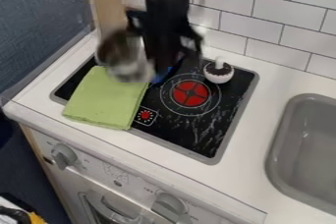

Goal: Move the silver pot to the bottom right side of the burner

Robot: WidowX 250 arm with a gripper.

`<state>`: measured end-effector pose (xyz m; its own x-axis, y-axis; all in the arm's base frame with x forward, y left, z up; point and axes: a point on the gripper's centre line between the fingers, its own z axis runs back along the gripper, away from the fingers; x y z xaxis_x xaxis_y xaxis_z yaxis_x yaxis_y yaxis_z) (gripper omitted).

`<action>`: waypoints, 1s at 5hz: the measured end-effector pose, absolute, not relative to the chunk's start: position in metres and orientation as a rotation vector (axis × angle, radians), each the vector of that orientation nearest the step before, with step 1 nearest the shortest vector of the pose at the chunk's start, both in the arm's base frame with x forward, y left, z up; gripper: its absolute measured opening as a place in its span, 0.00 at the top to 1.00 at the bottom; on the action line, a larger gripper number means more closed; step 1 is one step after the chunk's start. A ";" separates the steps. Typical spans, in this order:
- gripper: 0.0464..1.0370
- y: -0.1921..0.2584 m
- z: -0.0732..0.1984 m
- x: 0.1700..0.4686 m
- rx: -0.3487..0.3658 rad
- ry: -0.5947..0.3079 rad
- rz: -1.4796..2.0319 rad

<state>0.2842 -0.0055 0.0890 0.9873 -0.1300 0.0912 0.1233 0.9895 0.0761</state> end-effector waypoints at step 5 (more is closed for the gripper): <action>0.97 -0.097 0.015 0.264 0.104 -0.075 -0.445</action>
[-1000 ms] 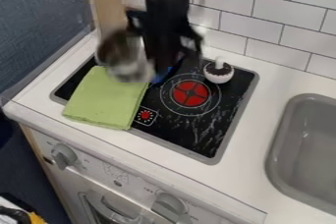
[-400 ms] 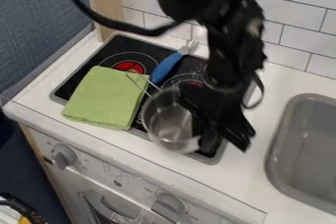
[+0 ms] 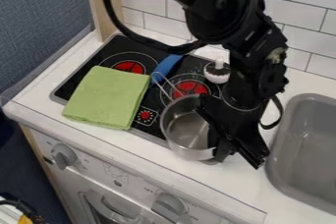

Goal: Move the silver pot to the bottom right side of the burner

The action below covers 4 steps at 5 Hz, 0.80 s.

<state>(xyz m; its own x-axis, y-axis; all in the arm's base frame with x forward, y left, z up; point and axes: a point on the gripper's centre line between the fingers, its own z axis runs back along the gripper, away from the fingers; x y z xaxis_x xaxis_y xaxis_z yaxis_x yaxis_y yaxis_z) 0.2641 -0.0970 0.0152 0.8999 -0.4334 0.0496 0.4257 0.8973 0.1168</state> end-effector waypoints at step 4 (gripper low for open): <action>0.48 -0.087 0.033 0.268 0.035 -0.097 -0.389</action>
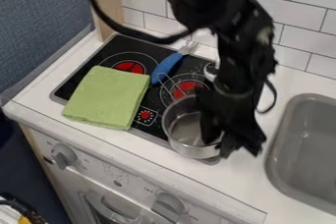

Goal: Move the silver pot to the bottom right side of the burner

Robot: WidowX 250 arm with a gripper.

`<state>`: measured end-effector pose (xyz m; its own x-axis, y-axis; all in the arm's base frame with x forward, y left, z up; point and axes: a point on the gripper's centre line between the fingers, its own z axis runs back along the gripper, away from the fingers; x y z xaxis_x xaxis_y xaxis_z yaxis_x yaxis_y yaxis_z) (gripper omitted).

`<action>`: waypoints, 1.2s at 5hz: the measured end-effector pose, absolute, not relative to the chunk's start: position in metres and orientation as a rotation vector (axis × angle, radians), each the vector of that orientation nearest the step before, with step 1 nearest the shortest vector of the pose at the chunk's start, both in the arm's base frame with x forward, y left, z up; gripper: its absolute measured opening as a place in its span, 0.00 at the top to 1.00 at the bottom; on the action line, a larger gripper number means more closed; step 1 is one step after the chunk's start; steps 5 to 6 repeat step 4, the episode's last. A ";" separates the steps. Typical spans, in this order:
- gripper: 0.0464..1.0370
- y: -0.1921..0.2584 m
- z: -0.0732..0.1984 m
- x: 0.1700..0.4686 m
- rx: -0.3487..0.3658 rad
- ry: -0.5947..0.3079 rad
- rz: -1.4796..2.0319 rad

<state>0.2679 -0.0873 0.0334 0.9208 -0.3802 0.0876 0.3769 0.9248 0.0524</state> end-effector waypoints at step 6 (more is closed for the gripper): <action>0.04 0.030 0.110 0.316 -0.008 -0.125 -0.050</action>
